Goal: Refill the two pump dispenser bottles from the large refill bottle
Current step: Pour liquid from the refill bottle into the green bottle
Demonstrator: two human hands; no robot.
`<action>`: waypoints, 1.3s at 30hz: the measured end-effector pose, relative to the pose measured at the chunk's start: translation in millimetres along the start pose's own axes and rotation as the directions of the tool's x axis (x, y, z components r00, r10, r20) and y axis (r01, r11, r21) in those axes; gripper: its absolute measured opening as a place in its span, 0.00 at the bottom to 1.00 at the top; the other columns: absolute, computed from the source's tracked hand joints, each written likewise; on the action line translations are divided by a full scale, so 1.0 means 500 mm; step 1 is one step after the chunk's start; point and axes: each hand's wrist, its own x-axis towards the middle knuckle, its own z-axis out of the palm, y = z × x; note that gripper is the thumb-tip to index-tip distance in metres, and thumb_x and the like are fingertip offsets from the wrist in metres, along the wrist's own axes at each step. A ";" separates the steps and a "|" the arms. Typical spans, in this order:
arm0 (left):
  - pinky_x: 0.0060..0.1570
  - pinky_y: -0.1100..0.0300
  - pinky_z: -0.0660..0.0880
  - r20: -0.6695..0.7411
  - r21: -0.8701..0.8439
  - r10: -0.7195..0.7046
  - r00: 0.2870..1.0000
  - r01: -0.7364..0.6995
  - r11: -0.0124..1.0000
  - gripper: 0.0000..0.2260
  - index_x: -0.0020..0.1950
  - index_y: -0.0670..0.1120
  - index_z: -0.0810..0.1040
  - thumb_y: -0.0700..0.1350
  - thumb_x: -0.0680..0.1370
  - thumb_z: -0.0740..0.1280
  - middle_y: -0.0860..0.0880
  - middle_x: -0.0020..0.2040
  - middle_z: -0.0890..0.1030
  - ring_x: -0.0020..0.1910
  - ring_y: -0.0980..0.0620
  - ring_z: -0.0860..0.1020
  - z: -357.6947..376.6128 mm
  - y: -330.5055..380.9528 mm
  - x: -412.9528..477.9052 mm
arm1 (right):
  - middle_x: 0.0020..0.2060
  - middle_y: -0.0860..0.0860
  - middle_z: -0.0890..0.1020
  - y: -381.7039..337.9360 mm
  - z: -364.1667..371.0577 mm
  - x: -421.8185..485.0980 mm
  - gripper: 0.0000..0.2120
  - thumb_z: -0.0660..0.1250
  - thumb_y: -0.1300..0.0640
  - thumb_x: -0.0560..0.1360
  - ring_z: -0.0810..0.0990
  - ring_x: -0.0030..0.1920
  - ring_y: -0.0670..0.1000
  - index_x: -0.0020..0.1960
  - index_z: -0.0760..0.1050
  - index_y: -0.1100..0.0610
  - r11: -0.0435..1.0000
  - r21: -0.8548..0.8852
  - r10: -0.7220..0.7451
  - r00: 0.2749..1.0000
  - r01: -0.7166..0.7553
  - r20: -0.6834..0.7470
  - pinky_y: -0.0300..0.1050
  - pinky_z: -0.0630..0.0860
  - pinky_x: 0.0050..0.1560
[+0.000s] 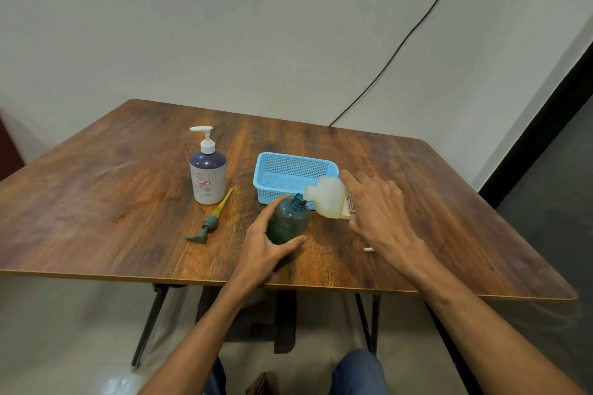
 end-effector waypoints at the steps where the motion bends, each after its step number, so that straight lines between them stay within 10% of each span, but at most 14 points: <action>1: 0.65 0.71 0.70 0.000 0.000 0.001 1.000 -0.001 1.000 0.37 0.75 0.63 0.67 0.50 0.70 0.80 0.62 0.71 0.72 0.71 0.64 0.70 0.000 -0.001 0.000 | 0.58 0.55 0.80 0.000 0.000 0.001 0.39 0.78 0.52 0.66 0.80 0.55 0.58 0.73 0.66 0.52 1.000 0.001 -0.001 1.000 0.001 0.007 0.53 0.74 0.53; 39: 0.62 0.76 0.67 -0.008 0.032 0.020 1.000 -0.020 0.999 0.37 0.72 0.68 0.65 0.50 0.70 0.81 0.65 0.70 0.71 0.69 0.68 0.69 0.003 -0.009 0.004 | 0.61 0.53 0.79 0.004 0.002 -0.001 0.40 0.77 0.51 0.67 0.79 0.57 0.57 0.74 0.62 0.50 1.000 0.002 0.011 1.000 -0.011 0.026 0.53 0.73 0.56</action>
